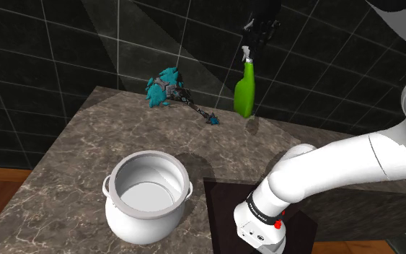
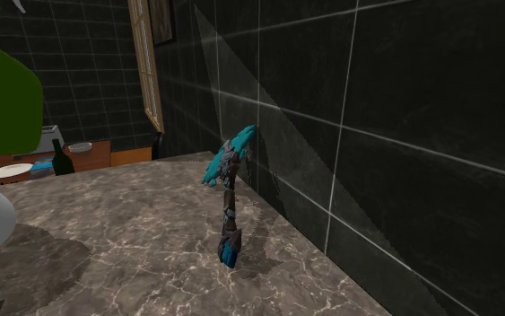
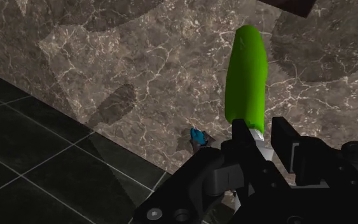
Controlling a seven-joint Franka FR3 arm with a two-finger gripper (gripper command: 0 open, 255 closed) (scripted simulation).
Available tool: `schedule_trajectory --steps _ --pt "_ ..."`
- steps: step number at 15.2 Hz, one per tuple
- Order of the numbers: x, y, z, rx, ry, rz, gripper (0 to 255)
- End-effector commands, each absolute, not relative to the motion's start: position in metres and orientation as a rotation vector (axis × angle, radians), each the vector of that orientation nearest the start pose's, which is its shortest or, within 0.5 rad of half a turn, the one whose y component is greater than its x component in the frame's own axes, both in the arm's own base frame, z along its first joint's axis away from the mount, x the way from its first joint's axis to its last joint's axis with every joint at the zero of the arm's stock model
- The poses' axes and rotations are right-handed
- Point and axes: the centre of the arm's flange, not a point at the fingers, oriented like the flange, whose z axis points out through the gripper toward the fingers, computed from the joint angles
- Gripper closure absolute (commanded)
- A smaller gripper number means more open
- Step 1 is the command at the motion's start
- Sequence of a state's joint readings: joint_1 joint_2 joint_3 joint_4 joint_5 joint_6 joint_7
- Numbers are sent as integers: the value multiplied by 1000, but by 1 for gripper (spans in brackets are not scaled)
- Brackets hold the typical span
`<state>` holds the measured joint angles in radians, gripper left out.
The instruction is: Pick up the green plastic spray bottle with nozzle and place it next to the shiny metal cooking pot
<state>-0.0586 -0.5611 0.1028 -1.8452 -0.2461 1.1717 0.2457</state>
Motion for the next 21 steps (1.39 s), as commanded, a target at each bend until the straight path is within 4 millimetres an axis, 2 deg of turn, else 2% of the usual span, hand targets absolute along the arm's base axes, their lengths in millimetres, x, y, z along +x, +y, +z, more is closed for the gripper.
schedule_trajectory --steps 1,16,17,21 --pt "306 20 723 -3398 523 125 255" --pt "203 188 744 -3398 523 125 255" --pt "192 206 747 -3398 523 125 255" --pt "192 206 725 -3398 523 125 255"
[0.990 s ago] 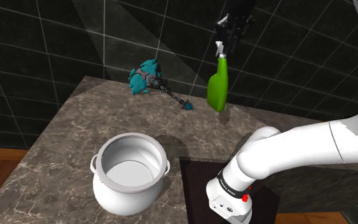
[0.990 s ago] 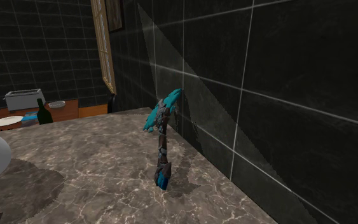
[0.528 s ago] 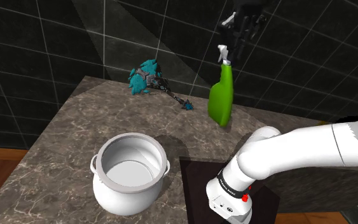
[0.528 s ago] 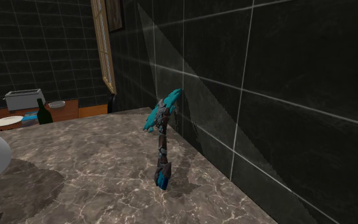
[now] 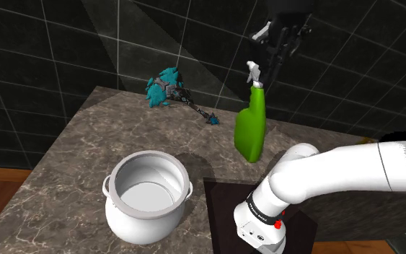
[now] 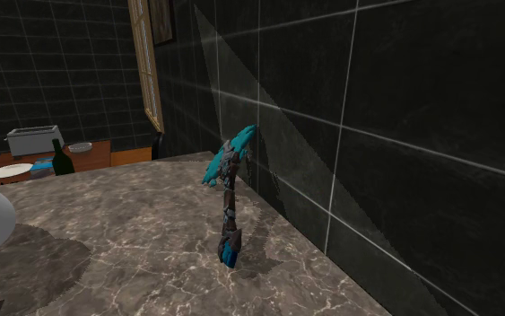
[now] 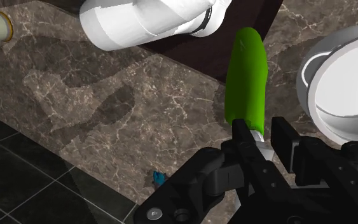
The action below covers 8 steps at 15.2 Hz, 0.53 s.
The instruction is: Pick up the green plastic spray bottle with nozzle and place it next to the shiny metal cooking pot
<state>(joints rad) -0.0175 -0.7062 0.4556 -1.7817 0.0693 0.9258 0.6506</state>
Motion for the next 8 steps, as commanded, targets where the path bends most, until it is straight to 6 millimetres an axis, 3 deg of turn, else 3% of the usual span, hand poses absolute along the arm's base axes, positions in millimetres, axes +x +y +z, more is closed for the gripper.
schedule_trajectory --steps 1,8 --pt "192 206 720 -3398 523 125 255" --pt "192 206 683 -3398 523 125 255"
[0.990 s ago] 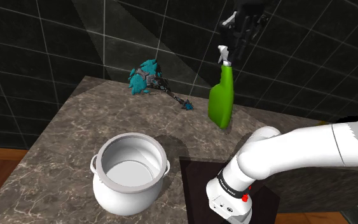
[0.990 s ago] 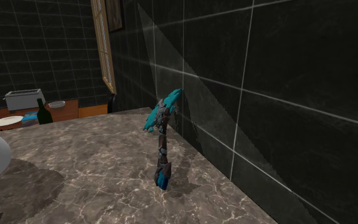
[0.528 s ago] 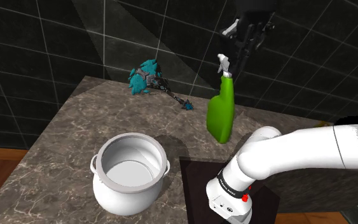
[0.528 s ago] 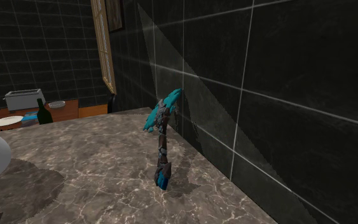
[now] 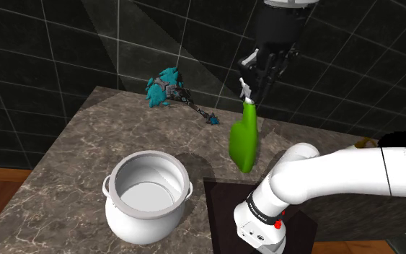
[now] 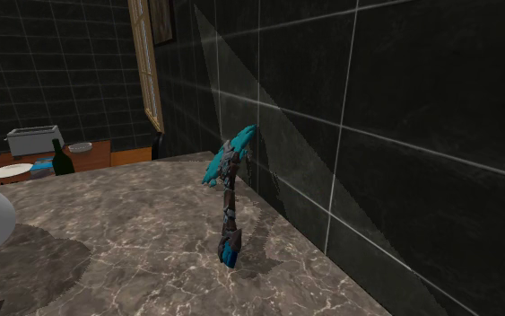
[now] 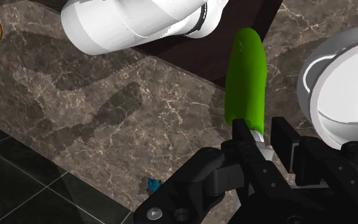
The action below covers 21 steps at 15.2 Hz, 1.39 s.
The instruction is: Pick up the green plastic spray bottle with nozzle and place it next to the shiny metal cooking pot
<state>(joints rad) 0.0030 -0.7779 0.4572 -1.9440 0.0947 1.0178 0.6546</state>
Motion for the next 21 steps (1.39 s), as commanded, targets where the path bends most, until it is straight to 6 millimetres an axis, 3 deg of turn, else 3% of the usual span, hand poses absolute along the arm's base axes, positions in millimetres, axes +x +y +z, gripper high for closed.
schedule_trajectory --steps 1,21 --pt "192 206 678 -3398 523 125 255" --pt "192 206 572 -3398 523 125 255"
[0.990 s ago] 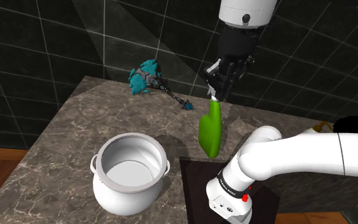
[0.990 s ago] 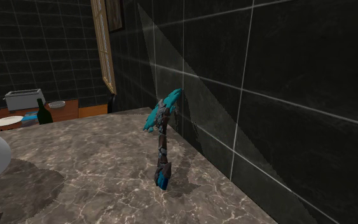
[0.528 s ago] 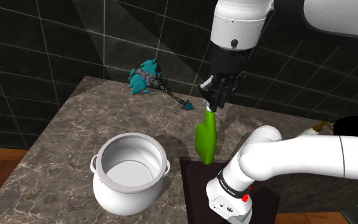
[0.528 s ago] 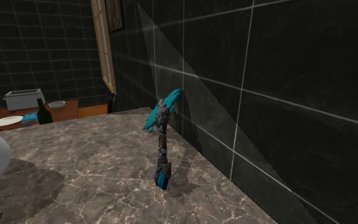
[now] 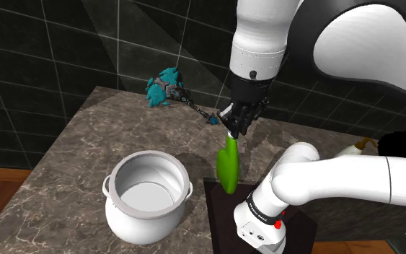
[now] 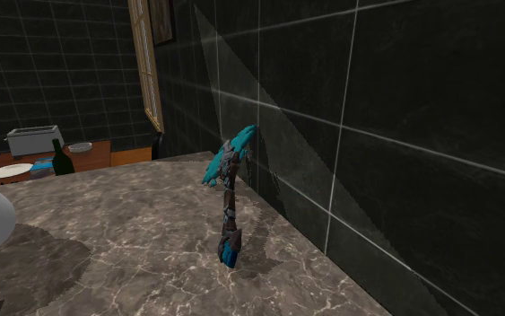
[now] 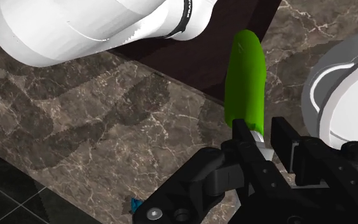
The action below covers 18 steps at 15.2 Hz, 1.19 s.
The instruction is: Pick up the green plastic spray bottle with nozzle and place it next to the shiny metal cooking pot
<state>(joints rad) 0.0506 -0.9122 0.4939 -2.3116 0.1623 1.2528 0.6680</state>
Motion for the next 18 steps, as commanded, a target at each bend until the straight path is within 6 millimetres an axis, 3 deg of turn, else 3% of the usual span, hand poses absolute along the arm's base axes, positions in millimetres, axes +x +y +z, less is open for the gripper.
schedule_trajectory --steps 1,18 --pt "192 206 567 -3398 523 125 255" --pt "192 206 477 -3398 523 125 255"
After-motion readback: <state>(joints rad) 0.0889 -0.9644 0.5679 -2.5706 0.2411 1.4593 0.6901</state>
